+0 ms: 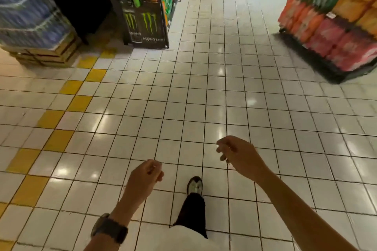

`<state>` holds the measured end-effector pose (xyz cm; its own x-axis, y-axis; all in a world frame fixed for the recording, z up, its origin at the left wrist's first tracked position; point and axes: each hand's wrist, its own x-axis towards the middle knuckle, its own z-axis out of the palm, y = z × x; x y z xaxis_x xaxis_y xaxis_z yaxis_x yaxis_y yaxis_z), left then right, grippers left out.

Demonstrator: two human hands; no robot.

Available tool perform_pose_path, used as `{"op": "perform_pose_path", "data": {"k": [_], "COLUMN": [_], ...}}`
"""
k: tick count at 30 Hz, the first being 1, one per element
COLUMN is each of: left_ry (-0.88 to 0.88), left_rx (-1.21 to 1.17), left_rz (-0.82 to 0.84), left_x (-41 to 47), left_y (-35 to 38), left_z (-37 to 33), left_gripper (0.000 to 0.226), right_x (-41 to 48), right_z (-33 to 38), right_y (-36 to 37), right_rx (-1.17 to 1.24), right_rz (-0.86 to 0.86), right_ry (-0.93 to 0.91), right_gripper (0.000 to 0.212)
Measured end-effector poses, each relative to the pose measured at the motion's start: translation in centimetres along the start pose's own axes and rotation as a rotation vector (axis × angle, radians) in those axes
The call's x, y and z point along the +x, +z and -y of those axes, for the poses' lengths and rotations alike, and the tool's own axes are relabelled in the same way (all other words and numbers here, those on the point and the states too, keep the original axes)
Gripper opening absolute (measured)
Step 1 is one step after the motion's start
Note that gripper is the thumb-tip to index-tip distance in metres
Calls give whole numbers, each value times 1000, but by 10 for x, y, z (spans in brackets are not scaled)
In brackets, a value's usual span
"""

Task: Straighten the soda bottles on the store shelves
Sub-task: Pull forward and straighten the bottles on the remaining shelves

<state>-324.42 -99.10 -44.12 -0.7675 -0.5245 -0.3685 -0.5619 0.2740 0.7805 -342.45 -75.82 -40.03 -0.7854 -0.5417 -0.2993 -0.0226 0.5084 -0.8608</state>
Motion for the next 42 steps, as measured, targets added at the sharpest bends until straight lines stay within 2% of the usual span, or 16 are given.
{"op": "perform_pose_path", "data": {"k": [7, 12, 16, 21, 23, 26, 30, 34, 37, 39, 42], "left_ry": [21, 124, 243, 223, 157, 102, 77, 33, -30, -71, -87], "left_rx": [-26, -17, 154, 308, 387, 579, 597, 482, 145, -78, -163], "left_rz": [210, 370, 514, 545, 525, 571, 433, 367, 242, 115, 35], "left_x": [181, 295, 381, 490, 536, 598, 688, 773, 840, 895, 974], "left_y": [30, 70, 106, 134, 131, 109, 81, 59, 53, 50, 41], "left_z": [-114, -214, -279, -324, -343, -371, -415, -442, -454, -464, -482], "left_gripper": [11, 13, 9, 14, 18, 29, 31, 24, 11, 11, 16], "right_x": [122, 183, 258, 411, 479, 569, 684, 789, 859, 910, 978], "right_z": [-19, -44, -62, -64, -46, -4, 58, 118, 141, 149, 167], "right_y": [-74, -132, -176, -230, -257, -293, -333, -354, -360, -363, -367], "right_rx": [-65, 24, 54, 86, 90, -33, -225, -229, -252, -227, -89], "right_rz": [-77, -155, -98, -81, -46, 35, 140, 210, 263, 230, 136], "right_ry": [231, 412, 538, 515, 488, 383, 224, 133, 68, 36, 83], "right_gripper": [10, 9, 12, 12, 13, 17, 20, 20, 15, 11, 10]}}
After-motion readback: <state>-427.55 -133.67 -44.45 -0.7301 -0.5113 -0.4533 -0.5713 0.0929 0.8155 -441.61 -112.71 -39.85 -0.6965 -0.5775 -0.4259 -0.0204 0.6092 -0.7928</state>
